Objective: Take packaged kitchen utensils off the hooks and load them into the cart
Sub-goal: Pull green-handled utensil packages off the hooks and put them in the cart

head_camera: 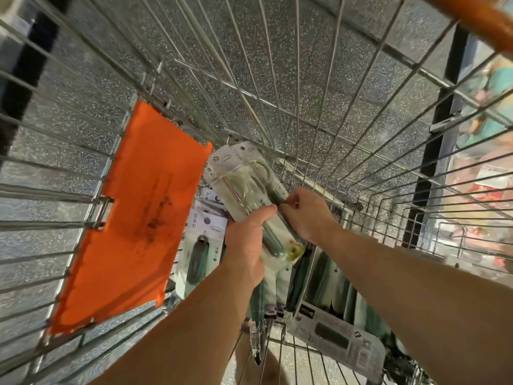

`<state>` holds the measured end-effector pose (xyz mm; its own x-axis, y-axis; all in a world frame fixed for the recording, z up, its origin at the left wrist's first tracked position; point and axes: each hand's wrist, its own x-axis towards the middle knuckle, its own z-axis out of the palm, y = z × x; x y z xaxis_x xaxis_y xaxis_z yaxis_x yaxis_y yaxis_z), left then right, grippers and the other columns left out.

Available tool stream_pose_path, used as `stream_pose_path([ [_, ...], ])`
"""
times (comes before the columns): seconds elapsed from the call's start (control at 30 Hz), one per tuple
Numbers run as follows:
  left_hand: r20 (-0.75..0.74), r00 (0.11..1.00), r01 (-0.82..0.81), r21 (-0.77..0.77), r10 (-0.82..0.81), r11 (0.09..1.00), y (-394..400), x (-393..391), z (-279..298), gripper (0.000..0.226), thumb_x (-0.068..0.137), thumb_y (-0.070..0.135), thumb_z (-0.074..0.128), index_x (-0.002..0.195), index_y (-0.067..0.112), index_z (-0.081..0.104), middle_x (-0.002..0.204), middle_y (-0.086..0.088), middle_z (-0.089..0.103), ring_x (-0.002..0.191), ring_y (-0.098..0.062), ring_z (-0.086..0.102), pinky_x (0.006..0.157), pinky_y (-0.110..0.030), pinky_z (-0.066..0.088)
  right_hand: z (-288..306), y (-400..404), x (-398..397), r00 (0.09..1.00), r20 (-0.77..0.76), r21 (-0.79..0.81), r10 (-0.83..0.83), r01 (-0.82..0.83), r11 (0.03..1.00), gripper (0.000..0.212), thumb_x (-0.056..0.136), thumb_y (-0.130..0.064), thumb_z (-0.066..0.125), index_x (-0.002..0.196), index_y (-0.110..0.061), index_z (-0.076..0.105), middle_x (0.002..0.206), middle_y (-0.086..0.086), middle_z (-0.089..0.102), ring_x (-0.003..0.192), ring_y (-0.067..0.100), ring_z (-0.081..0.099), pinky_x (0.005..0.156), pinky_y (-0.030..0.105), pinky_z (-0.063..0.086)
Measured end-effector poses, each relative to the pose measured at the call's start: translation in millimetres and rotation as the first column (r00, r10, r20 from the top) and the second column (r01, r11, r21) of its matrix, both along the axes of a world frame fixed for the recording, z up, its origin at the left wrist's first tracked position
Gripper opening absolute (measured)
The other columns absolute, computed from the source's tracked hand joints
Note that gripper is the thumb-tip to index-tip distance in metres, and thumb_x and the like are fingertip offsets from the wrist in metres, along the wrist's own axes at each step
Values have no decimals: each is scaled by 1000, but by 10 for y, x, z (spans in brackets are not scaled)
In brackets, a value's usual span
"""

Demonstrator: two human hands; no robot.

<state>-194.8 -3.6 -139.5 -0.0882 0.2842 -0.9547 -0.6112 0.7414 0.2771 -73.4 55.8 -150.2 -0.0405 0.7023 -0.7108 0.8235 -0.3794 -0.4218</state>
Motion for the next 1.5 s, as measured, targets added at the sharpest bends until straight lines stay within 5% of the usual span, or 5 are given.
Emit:
stream_pose_path([
  [0.3,7,999,-45,37,44,998,-57,0,39,57,65,23,92,117,7,76,108,-18,79,93,-32,77,80,-41,58,182,-21,-75,988,-128,27,-84,88,996,28,95,-12,61,118,-20,46,103,1,61,79,12,60,57,18,47],
  [0.53,42,997,-63,69,60,996,-80,-8,68,122,19,43,102,132,14,66,118,-11,78,112,-35,73,105,-58,53,292,-129,-139,998,-13,166,-59,61,984,43,101,-11,54,141,-19,42,92,-1,58,73,18,63,55,24,55],
  [0.77,76,997,14,78,-20,997,-143,-15,351,9,88,19,80,91,12,74,67,-2,74,56,-16,70,55,-25,53,514,-314,-183,990,38,316,-136,117,942,37,98,-29,55,132,-32,41,92,-5,62,71,22,68,60,45,62],
  [1.2,102,981,139,216,-164,966,-302,-274,1130,75,45,32,93,114,9,75,99,-17,77,85,-33,74,81,-51,63,1447,-707,-279,944,59,402,-324,274,874,33,97,-32,60,127,-24,50,87,-3,60,66,8,52,50,19,33],
  [1.5,-98,959,284,407,-268,868,-601,-618,2171,12,87,11,80,98,6,81,93,-18,79,64,-24,73,55,-36,61,2386,-1114,-599,895,-144,515,-421,432,741,43,91,-41,69,124,-25,48,97,-3,63,86,20,63,74,35,55],
])
